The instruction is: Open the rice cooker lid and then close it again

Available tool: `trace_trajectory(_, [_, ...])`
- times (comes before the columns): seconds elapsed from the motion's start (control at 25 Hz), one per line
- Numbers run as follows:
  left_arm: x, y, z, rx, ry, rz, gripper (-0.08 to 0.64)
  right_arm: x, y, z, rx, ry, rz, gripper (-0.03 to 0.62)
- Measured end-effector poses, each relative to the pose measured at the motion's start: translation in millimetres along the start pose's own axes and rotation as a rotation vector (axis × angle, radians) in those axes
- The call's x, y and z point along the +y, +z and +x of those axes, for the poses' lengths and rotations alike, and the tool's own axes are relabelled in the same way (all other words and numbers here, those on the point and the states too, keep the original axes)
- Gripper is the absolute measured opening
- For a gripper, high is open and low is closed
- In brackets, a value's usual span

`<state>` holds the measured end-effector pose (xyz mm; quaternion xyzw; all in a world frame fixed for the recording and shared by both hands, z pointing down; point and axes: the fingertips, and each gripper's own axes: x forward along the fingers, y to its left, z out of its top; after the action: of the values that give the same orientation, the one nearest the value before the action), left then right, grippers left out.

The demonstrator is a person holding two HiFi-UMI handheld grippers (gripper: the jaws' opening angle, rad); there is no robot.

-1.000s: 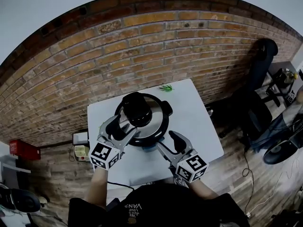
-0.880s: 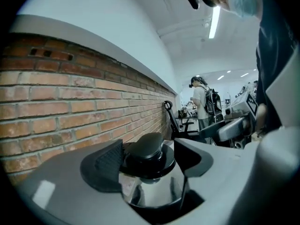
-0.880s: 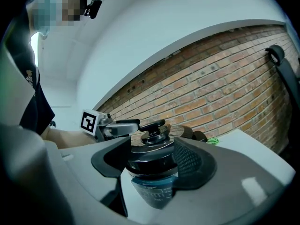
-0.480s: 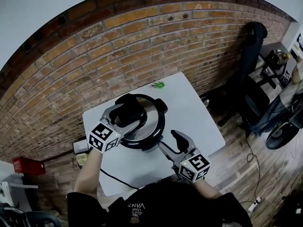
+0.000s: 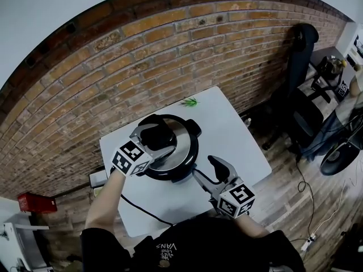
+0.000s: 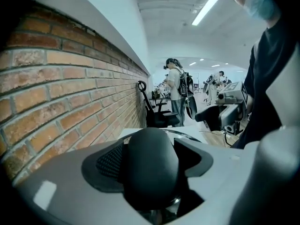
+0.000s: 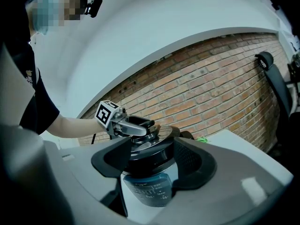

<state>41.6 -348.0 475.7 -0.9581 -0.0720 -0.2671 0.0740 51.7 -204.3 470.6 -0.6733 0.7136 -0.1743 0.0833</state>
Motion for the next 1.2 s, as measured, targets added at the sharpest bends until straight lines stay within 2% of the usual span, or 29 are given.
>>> trace_trajectory(0.44, [-1, 0, -1, 0.02, -0.034, 0.032, 0.295, 9, -6, 6, 0.022, 0.012, 0.003, 0.274])
trace_trajectory(0.6, [-5, -1, -1, 0.012, -0.124, 0.092, 0.295, 7, -9, 2, 0.018, -0.011, -0.001, 0.273])
trace_trajectory(0.96, [-19, -2, -4, -0.021, -0.447, 0.29, 0.291, 1, -17, -6, 0.025, -0.089, 0.007, 0.272])
trace_trajectory(1.08, [-21, -3, -5, -0.021, -0.479, 0.303, 0.293, 0, -20, -8, 0.028, -0.105, 0.007, 0.272])
trace_trajectory(1.2, [-21, -1, -4, -0.026, -0.457, 0.295, 0.291, -1, -21, -10, 0.026, -0.119, 0.014, 0.272])
